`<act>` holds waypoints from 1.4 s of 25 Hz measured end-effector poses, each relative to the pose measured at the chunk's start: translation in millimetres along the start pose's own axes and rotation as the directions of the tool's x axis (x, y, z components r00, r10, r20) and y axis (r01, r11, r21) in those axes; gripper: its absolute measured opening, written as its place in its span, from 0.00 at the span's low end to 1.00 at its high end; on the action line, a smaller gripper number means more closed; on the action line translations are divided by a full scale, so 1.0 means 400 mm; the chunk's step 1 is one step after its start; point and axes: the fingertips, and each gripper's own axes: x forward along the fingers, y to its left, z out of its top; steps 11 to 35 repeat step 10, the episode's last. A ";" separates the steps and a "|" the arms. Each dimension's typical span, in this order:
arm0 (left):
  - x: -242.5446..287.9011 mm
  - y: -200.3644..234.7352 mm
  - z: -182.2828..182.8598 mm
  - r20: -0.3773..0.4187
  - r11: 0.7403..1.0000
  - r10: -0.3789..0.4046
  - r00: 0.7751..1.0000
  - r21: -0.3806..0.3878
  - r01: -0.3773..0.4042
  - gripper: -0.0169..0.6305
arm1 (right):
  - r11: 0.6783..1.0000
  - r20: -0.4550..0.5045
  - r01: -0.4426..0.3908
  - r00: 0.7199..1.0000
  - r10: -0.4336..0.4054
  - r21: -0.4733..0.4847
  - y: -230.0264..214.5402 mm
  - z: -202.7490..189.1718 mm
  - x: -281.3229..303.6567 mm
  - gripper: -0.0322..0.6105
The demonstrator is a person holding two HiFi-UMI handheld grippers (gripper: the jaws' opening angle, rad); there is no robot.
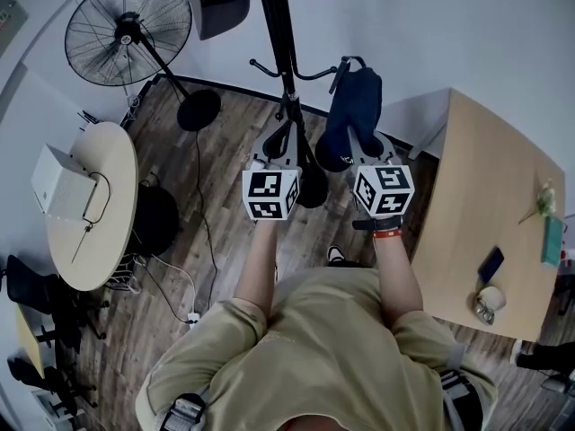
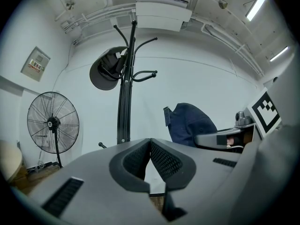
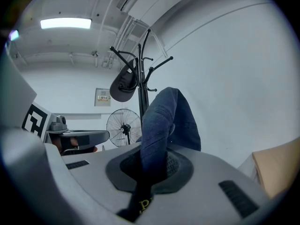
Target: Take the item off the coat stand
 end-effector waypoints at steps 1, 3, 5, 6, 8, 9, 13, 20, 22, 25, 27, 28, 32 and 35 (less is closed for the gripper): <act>0.001 -0.001 -0.001 0.000 1.000 0.001 1.000 -0.001 -0.001 0.06 | 1.000 0.000 -0.002 1.000 0.002 0.000 -0.001 0.001 0.000 0.09; 0.005 -0.005 -0.003 -0.001 1.000 0.002 1.000 -0.004 -0.002 0.06 | 1.000 -0.002 -0.006 1.000 0.006 -0.001 -0.005 0.001 0.002 0.09; 0.012 -0.012 -0.006 -0.002 1.000 0.003 1.000 -0.006 -0.003 0.06 | 1.000 -0.003 -0.011 1.000 0.011 -0.001 -0.013 0.000 0.003 0.09; 0.016 -0.016 -0.009 -0.002 1.000 0.004 1.000 -0.007 -0.004 0.06 | 1.000 -0.002 -0.012 1.000 0.012 0.000 -0.019 -0.001 0.004 0.09; 0.022 -0.027 -0.017 -0.001 1.000 0.000 1.000 -0.009 0.000 0.06 | 1.000 0.005 -0.012 1.000 0.012 0.005 -0.031 -0.002 0.002 0.09; 0.024 -0.034 -0.022 0.001 1.000 -0.004 1.000 -0.010 0.004 0.06 | 1.000 0.010 -0.011 1.000 0.011 0.008 -0.037 -0.003 0.000 0.09; 0.026 -0.040 -0.027 0.002 1.000 -0.008 1.000 -0.011 0.008 0.06 | 1.000 0.015 -0.010 1.000 0.009 0.011 -0.044 -0.004 -0.001 0.09; 0.026 -0.040 -0.027 0.002 1.000 -0.008 1.000 -0.011 0.008 0.06 | 1.000 0.015 -0.010 1.000 0.009 0.011 -0.044 -0.004 -0.001 0.09; 0.026 -0.040 -0.027 0.002 1.000 -0.008 1.000 -0.011 0.008 0.06 | 1.000 0.015 -0.010 1.000 0.009 0.011 -0.044 -0.004 -0.001 0.09; 0.026 -0.040 -0.027 0.002 1.000 -0.008 1.000 -0.011 0.008 0.06 | 1.000 0.015 -0.010 1.000 0.009 0.011 -0.044 -0.004 -0.001 0.09; 0.026 -0.040 -0.027 0.002 1.000 -0.008 1.000 -0.011 0.008 0.06 | 1.000 0.015 -0.010 1.000 0.009 0.011 -0.044 -0.004 -0.001 0.09; 0.026 -0.040 -0.027 0.002 1.000 -0.008 1.000 -0.011 0.008 0.06 | 1.000 0.015 -0.010 1.000 0.009 0.011 -0.044 -0.004 -0.001 0.09; 0.026 -0.040 -0.027 0.002 1.000 -0.008 1.000 -0.011 0.008 0.06 | 1.000 0.015 -0.010 1.000 0.009 0.011 -0.044 -0.004 -0.001 0.09; 0.026 -0.040 -0.027 0.002 1.000 -0.008 1.000 -0.011 0.008 0.06 | 1.000 0.015 -0.010 1.000 0.009 0.011 -0.044 -0.004 -0.001 0.09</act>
